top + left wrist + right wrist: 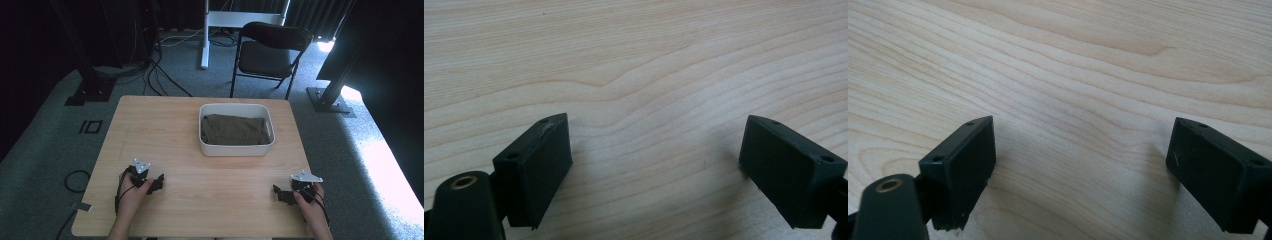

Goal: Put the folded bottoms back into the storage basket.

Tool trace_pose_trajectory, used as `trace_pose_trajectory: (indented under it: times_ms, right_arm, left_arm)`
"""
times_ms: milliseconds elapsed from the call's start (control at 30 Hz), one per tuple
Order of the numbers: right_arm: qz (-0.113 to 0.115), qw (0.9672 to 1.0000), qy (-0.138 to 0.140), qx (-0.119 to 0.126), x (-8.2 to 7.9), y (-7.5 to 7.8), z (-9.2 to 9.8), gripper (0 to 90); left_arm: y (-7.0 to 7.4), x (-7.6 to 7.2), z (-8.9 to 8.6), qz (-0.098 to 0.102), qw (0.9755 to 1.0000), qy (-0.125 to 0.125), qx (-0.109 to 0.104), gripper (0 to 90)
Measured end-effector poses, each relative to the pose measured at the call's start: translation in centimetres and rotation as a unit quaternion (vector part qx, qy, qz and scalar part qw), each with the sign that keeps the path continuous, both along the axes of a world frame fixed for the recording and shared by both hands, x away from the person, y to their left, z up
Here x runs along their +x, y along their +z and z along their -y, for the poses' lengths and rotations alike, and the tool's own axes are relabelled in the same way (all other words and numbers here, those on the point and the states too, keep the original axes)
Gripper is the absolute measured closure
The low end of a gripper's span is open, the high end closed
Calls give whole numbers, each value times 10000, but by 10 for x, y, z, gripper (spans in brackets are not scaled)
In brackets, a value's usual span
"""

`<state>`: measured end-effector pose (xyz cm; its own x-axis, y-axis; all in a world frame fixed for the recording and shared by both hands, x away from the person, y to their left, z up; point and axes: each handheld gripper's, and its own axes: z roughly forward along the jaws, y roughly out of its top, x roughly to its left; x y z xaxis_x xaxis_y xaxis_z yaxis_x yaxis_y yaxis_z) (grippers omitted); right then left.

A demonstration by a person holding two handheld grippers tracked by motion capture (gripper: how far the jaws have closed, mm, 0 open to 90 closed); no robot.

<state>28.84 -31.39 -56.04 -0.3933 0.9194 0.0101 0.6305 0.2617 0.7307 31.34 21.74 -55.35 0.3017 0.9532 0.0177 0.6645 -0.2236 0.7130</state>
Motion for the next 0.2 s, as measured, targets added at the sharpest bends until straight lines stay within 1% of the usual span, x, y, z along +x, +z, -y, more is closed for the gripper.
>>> trace_pose_trajectory:
  times_ms: [67,200]
  right_arm:
    - [4,10000,1,-1,0,0,0,121]
    - [5,10000,-4,2,0,0,0,119]
  left_arm:
    - [0,0,0,-20,10000,-4,6,132]
    - [-1,2,0,-81,9999,93,22,80]
